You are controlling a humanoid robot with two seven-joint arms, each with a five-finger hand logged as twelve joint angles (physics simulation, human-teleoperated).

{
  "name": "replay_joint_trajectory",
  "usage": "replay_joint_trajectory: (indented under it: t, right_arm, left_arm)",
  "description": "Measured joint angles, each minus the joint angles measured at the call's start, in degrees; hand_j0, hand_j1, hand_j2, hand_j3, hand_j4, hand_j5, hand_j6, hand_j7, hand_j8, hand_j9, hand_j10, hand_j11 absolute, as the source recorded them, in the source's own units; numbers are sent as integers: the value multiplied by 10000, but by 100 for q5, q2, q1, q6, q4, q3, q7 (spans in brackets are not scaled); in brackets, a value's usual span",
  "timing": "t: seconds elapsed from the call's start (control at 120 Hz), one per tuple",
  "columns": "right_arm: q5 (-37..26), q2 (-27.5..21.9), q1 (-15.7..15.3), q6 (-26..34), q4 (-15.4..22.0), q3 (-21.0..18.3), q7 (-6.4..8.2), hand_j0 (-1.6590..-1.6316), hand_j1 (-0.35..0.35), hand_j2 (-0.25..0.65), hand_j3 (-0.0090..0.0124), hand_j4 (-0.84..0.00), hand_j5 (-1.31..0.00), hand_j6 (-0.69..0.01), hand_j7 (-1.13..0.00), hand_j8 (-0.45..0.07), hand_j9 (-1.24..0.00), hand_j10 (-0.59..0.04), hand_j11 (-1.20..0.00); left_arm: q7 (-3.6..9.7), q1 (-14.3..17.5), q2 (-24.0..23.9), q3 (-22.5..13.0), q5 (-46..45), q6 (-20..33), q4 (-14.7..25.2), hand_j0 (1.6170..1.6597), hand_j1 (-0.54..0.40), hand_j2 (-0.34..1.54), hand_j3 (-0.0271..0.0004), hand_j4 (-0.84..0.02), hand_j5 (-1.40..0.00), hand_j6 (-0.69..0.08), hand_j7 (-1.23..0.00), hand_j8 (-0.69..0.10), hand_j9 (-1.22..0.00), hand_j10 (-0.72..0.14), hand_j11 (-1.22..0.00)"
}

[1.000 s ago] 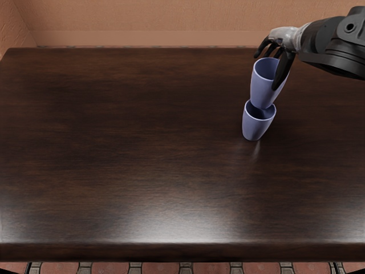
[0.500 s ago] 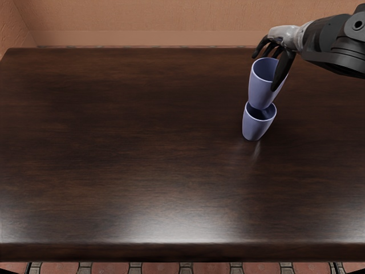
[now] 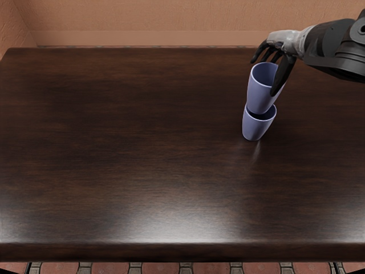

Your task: Pick up cup and place in cup with right hand

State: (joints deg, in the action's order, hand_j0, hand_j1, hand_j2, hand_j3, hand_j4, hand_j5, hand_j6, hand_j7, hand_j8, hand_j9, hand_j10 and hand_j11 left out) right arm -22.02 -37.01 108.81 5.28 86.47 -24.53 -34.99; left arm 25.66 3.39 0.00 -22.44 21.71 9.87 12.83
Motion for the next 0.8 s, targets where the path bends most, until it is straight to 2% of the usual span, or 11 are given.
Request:
replay_joint_trajectory:
  t: [0.675,0.8]
  right_arm:
    - [-82,-50,-212,22,24,-5,0,-16581,805,361,2,-3816,-5008,-3778,-4988,-3529,-5013,-3808,-5015]
    - [-105,-35,-216,42,0,-1,-1,-16581,-932,165,0,-2274,-2972,-2257,-2960,-2120,-2974,-2268,-2975]
  left_arm:
    - [0,-5,0,-6,0,0,0,16581,3491,0,0,-1,0,-2,0,-2,0,-1,0]
    - [0,-5,0,-11,0,-2,0,16581,3491,0,0,-1,0,-2,0,-2,0,-1,0]
